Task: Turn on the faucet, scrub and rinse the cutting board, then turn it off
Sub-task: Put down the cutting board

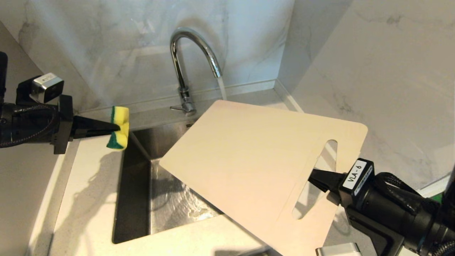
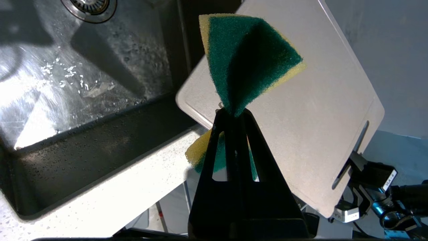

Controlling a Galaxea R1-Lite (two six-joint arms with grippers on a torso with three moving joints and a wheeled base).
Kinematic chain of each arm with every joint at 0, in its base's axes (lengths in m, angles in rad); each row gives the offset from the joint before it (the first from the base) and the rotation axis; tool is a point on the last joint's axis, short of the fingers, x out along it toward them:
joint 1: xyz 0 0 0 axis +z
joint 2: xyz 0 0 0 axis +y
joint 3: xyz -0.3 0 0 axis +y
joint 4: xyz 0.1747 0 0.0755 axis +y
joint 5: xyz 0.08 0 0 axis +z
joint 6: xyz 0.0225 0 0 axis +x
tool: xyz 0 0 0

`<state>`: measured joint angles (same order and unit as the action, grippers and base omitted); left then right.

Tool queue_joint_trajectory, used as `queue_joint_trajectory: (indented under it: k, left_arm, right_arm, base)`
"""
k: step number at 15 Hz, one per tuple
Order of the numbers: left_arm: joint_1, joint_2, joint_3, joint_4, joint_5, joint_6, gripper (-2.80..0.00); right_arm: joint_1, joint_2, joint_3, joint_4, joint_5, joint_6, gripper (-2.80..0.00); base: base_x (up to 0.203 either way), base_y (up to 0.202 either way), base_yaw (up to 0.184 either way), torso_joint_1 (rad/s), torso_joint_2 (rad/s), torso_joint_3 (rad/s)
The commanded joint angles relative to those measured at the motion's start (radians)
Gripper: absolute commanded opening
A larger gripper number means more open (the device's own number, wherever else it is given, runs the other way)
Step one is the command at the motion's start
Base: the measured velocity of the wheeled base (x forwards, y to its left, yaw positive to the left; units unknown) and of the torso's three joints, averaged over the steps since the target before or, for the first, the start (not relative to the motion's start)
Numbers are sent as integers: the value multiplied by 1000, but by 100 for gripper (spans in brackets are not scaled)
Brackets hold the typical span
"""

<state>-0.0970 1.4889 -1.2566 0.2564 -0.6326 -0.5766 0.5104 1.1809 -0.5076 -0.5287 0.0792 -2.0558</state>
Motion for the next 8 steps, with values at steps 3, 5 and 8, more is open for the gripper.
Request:
queue_joint_trajectory:
  k: [3, 5, 8]
  left_arm:
    - [-1, 4, -1, 1, -2, -3, -280]
    - [-2, 6, -3, 1, -3, -3, -280]
    - [-3, 11, -9, 1, -3, -3, -280]
  right_arm:
    - [0, -82, 50, -2, -28, 21, -280]
    - [0, -122, 85, -2, -46, 51, -280]
    - [0, -159, 110, -3, -65, 74, -280]
  base:
    - [0, 0, 0, 0, 0, 0]
    - [0, 0, 0, 0, 0, 0]
    - [0, 0, 0, 0, 0, 0]
